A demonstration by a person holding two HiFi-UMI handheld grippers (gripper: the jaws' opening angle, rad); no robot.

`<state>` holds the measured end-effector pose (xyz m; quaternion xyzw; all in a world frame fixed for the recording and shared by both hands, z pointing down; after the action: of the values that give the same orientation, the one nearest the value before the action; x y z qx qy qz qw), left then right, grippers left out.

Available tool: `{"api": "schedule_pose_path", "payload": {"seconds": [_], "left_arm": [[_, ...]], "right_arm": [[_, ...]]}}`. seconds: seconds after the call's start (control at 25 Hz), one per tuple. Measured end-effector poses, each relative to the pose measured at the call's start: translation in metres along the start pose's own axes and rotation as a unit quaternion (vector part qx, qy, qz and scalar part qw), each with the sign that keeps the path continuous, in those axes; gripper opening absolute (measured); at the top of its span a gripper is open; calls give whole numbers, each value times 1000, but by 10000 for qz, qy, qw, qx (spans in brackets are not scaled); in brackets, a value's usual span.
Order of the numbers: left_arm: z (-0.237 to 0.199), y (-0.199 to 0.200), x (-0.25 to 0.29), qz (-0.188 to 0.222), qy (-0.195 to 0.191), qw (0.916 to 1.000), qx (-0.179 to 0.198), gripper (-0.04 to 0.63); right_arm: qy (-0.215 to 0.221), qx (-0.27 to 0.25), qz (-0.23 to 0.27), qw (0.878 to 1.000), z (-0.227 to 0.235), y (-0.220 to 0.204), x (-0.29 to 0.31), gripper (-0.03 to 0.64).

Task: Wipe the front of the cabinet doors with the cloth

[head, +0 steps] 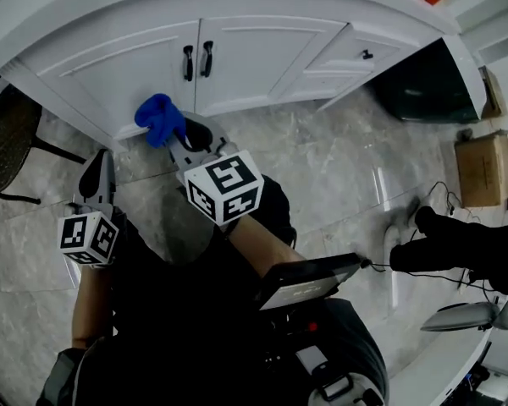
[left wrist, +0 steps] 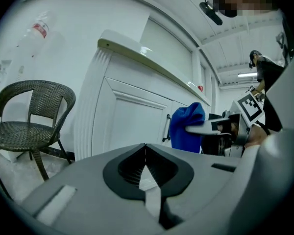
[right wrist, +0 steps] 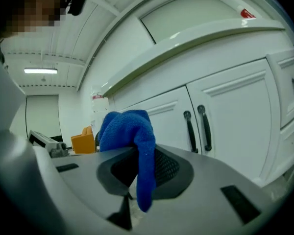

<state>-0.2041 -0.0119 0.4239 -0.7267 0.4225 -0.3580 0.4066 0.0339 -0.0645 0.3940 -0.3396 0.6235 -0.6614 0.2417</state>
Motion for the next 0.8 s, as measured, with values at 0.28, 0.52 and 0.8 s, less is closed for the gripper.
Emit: {"api": "schedule_pose_path", "payload": {"seconds": [0.28, 0.52, 0.8], "left_arm": [[21, 3, 1, 35, -66, 9968, 801, 3], [23, -2, -1, 2, -79, 9970, 772, 3], [25, -12, -2, -14, -53, 9983, 581, 3]], "right_arm": [[-73, 312, -372, 9988, -4, -34, 5, 49], [-47, 320, -357, 9988, -9, -41, 1, 49], [121, 303, -131, 9994, -12, -43, -9, 49]]}}
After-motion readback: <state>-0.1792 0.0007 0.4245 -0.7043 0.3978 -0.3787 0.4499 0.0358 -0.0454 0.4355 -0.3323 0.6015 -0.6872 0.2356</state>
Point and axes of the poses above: the fingertips, and each gripper's own axes: x forward along the fingers, z to its right, y out of its top, the point moved 10 cm from there along -x, backward along the fingers, and after that the axes turned 15 degrees about -x, right-handed, at the moved point
